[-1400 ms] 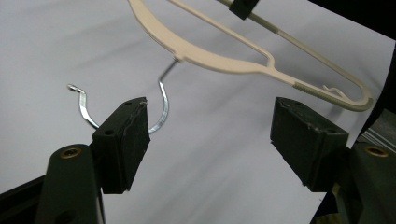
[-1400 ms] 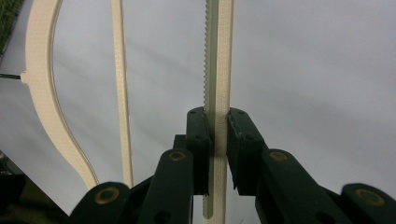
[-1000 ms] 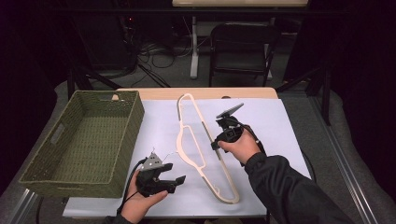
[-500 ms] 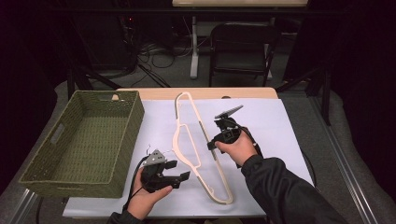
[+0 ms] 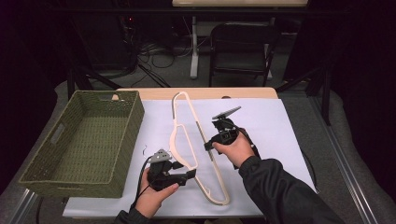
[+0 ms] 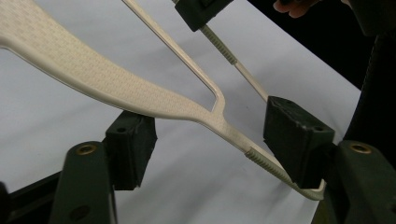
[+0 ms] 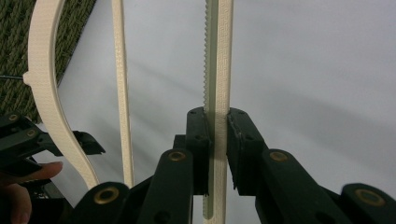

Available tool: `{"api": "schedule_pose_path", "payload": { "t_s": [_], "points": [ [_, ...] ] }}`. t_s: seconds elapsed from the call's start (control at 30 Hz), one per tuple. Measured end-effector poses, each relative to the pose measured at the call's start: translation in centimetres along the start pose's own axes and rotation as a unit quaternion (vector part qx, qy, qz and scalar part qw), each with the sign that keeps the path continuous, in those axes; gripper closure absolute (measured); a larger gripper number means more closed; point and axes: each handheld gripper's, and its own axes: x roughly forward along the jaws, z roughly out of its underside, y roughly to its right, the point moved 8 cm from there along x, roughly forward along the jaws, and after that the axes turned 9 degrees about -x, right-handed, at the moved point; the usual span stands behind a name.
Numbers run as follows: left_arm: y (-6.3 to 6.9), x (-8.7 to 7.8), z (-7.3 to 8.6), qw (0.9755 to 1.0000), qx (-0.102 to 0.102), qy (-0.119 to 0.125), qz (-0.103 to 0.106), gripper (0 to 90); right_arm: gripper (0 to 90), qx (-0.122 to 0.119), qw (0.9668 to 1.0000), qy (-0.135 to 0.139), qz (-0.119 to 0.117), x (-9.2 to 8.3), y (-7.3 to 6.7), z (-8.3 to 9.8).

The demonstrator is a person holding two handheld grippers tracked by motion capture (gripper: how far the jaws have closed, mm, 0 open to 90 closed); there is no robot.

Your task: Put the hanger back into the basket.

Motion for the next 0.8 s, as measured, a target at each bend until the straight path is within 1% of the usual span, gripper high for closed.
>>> {"api": "schedule_pose_path", "payload": {
  "t_s": [0.07, 0.13, 0.17, 0.23, 0.3, 0.33, 0.37, 0.47, 0.5, 0.57, 0.6, 0.63, 0.73, 0.8],
  "points": [
    [0.0, 0.3, -0.1, 1.0, -0.008, 0.004, 0.003, 37.5, 79.9, -0.005, 1.0, 0.005, 0.002, 0.1, 0.1, -0.1],
    [0.0, 0.5, -0.2, 0.9999, -0.012, 0.01, 0.004, 38.7, 79.9, -0.003, 1.0, 0.005, 0.001, 0.0, 0.1, 0.0],
    [0.0, 0.7, -0.3, 0.9997, -0.019, 0.017, 0.004, 40.0, 79.9, -0.002, 1.0, 0.005, -0.002, 0.0, 0.1, 0.0],
    [0.0, 0.8, -0.4, 0.9996, -0.022, 0.018, 0.006, 40.9, 79.9, 0.0, 1.0, 0.005, -0.003, 0.0, 0.0, 0.0],
    [0.0, 1.2, -0.4, 0.9995, -0.025, 0.019, 0.008, 44.1, 79.9, 0.007, 0.9999, 0.014, -0.006, 0.0, -0.1, -0.1],
    [0.0, 1.2, -0.4, 0.9995, -0.025, 0.019, 0.008, 45.5, 79.9, 0.007, 0.9999, 0.014, -0.006, 0.0, -0.1, -0.1],
    [0.2, 1.4, -0.3, 0.9993, -0.029, 0.02, 0.011, 47.3, 79.9, 0.008, 0.9998, 0.018, -0.006, 0.0, -0.2, -0.2],
    [0.2, 1.6, -0.3, 0.9992, -0.031, 0.02, 0.011, 48.9, 79.9, 0.009, 0.9997, 0.019, -0.008, 0.1, -0.2, -0.2],
    [0.3, 1.7, -0.2, 0.9992, -0.032, 0.022, 0.011, 49.9, 79.8, 0.008, 0.9998, 0.016, -0.009, 0.0, -0.2, -0.2],
    [0.2, 1.9, -0.2, 0.9993, -0.03, 0.021, 0.007, 51.4, 79.9, 0.006, 0.9997, 0.023, -0.01, 0.1, -0.3, -0.3],
    [0.2, 2.0, -0.2, 0.9992, -0.032, 0.021, 0.007, 51.8, 79.9, 0.006, 0.9997, 0.022, -0.01, 0.1, -0.3, -0.2],
    [0.1, 2.0, -0.2, 0.9992, -0.032, 0.022, 0.006, 53.2, 79.9, 0.008, 0.9997, 0.02, -0.01, 0.2, -0.4, -0.2],
    [0.1, 2.1, -0.2, 0.9993, -0.029, 0.024, 0.0, 55.8, 79.9, 0.006, 0.9997, 0.022, -0.009, 0.3, -0.3, -0.1],
    [0.0, 2.1, -0.1, 0.9994, -0.027, 0.023, -0.003, 57.5, 79.9, 0.011, 0.9997, 0.02, -0.012, 0.3, -0.3, -0.1]
  ]
}}
